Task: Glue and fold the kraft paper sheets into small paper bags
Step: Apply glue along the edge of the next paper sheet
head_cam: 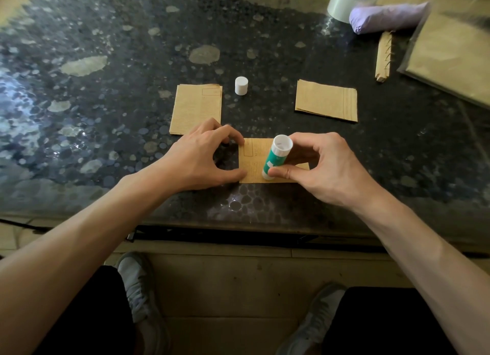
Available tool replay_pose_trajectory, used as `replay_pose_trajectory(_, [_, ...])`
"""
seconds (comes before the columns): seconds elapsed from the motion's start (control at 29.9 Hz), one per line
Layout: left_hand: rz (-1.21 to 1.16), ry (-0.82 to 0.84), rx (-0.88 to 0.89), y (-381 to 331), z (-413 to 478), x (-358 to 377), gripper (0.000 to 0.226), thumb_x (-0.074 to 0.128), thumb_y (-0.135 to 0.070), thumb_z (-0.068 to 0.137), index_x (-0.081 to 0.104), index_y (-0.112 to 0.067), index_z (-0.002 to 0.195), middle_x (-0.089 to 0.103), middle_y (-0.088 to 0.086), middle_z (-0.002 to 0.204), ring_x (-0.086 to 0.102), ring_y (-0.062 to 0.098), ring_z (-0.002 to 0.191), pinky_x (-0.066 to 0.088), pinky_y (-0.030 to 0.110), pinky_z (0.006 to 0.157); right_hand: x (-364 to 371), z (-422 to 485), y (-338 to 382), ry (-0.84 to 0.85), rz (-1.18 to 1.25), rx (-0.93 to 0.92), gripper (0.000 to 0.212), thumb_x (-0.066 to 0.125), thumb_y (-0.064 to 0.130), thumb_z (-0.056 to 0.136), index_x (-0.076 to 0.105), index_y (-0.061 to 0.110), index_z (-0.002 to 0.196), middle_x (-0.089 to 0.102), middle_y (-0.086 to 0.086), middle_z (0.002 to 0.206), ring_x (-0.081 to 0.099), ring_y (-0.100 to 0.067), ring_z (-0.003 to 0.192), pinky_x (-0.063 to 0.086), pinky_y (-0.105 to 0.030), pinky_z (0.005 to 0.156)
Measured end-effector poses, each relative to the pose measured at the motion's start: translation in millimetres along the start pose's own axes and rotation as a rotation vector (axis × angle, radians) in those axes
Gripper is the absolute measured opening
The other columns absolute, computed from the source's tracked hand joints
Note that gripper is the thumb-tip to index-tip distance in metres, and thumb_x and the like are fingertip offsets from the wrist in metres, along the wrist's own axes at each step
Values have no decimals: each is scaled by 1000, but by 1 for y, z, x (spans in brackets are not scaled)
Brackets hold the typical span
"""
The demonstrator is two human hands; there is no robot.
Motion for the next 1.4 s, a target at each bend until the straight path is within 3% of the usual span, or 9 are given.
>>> replay_pose_trajectory(0.37, [4, 6, -6, 0, 0, 0, 66, 71, -64, 70, 55, -38, 128, 46, -10, 120, 48, 10, 116, 50, 40, 98, 1, -6, 0, 35, 44, 23, 36, 83, 37, 82, 68, 42, 114, 71, 26, 107, 65, 11, 105, 50, -7, 90])
replay_pose_trajectory(0.5, [-5, 4, -3, 0, 0, -1, 68, 69, -66, 68, 56, -37, 128, 47, -9, 120, 49, 12, 115, 50, 41, 99, 0, -10, -7, 7, 140, 65, 28, 83, 35, 83, 69, 42, 106, 70, 30, 100, 65, 14, 102, 49, -4, 85])
replay_pose_trajectory(0.63, [-13, 7, -5, 0, 0, 0, 68, 68, -67, 68, 56, -37, 127, 47, -9, 119, 49, 11, 115, 50, 42, 99, -21, -9, -12, -209, 271, 61, 26, 80, 28, 89, 75, 22, 113, 77, 14, 107, 71, -1, 106, 57, -24, 95])
replay_pose_trajectory(0.77, [-12, 10, -3, 0, 0, 0, 67, 68, -67, 68, 55, -38, 128, 47, -9, 119, 48, 11, 115, 50, 42, 100, -23, 0, -15, -285, 161, 31, 31, 79, 27, 91, 73, 17, 120, 74, 13, 113, 70, -4, 108, 57, -33, 100])
replay_pose_trajectory(1.1, [-10, 2, -5, 0, 0, 0, 67, 69, -66, 68, 56, -37, 127, 47, -8, 120, 51, 11, 115, 50, 41, 100, -3, 18, -15, -212, 10, 29, 33, 79, 43, 90, 68, 29, 118, 67, 23, 105, 63, 8, 104, 47, -5, 83])
replay_pose_trajectory(1.24, [-6, 1, -1, 0, 1, 0, 65, 71, -64, 70, 55, -37, 127, 47, -8, 121, 50, 10, 115, 50, 40, 100, -5, 18, -16, -235, -38, 36, 39, 78, 50, 87, 71, 27, 119, 69, 22, 105, 65, 4, 101, 51, -13, 84])
replay_pose_trajectory(1.4, [-4, 2, -3, 0, 0, 0, 66, 70, -65, 69, 55, -37, 127, 47, -8, 121, 49, 10, 114, 50, 40, 99, -7, 15, -14, -170, -39, 32, 37, 80, 37, 89, 71, 25, 123, 72, 15, 112, 65, -1, 106, 51, -19, 93])
Point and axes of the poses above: each hand's wrist, its own z-axis towards the middle knuckle, its own x-axis out of the palm, y = z × x, the point moved 8 cm from there along z, towards the middle knuckle
